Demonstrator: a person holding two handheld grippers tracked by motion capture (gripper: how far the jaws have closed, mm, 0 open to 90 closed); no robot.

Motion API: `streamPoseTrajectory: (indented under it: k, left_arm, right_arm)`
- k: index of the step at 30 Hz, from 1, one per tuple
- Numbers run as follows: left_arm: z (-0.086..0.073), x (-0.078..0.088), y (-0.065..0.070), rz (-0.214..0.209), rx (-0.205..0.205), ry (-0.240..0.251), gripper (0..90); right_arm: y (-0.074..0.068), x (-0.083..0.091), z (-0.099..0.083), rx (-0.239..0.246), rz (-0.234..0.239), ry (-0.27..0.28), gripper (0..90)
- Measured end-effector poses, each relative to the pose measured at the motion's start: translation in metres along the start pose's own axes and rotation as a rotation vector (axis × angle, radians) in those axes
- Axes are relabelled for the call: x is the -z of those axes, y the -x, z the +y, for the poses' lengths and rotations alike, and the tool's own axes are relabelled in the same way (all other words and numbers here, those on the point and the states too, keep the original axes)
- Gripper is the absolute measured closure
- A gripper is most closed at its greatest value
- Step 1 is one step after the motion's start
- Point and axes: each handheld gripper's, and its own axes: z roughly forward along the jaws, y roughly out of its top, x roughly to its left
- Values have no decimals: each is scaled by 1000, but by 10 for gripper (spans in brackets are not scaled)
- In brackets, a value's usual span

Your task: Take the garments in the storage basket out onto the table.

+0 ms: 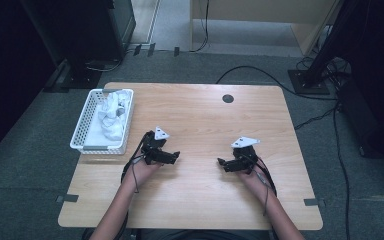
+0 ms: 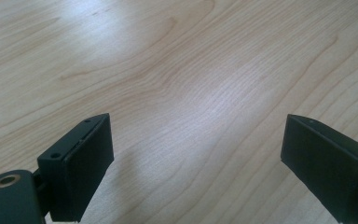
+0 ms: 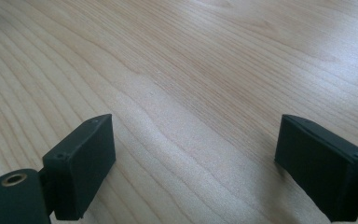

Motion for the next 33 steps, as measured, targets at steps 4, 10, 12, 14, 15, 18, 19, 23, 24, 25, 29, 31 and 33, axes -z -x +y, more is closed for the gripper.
streamPoseTrajectory:
  k: [4, 10, 12, 14, 15, 18, 19, 23, 24, 25, 29, 31, 33]
  left_arm:
    - [0, 2, -2, 13, 6, 3, 96]
    - [0, 3, -5, -2, 15, 7, 96]
    - [0, 4, -5, -1, 15, 5, 96]
    - [0, 4, -5, 1, 17, 1, 96]
    - [0, 4, -6, 1, 18, 1, 96]
    - [0, 5, -7, -2, 24, 4, 95]
    - [0, 5, -8, -11, 27, 3, 73]
    - [0, 7, -9, -29, 38, 9, 20]
    - [0, 8, -10, -27, 38, 10, 19]
    - [1, 8, -10, -30, 39, 9, 19]
    - [1, 10, -12, -21, 44, 13, 20]
    - [1, 10, -12, -10, 40, 11, 22]
    - [1, 11, -13, -2, 39, 8, 33]
  right_arm:
    - [0, 0, 0, 0, 1, 0, 124]
    - [0, 0, 0, 0, 1, 0, 124]
    - [0, 0, 0, 0, 1, 0, 124]
    - [0, 0, 0, 0, 0, 0, 124]
    - [0, 0, 0, 0, 1, 0, 123]
    - [0, 0, 0, 0, 1, 0, 124]
    - [0, 0, 0, 0, 1, 0, 124]
    - [0, 0, 0, 0, 1, 0, 124]
    - [0, 0, 0, 0, 0, 0, 124]
    - [0, 0, 0, 0, 1, 0, 123]
    - [0, 0, 0, 0, 1, 0, 123]
    - [0, 0, 0, -1, 1, 0, 124]
    - [0, 0, 0, 0, 1, 0, 123]
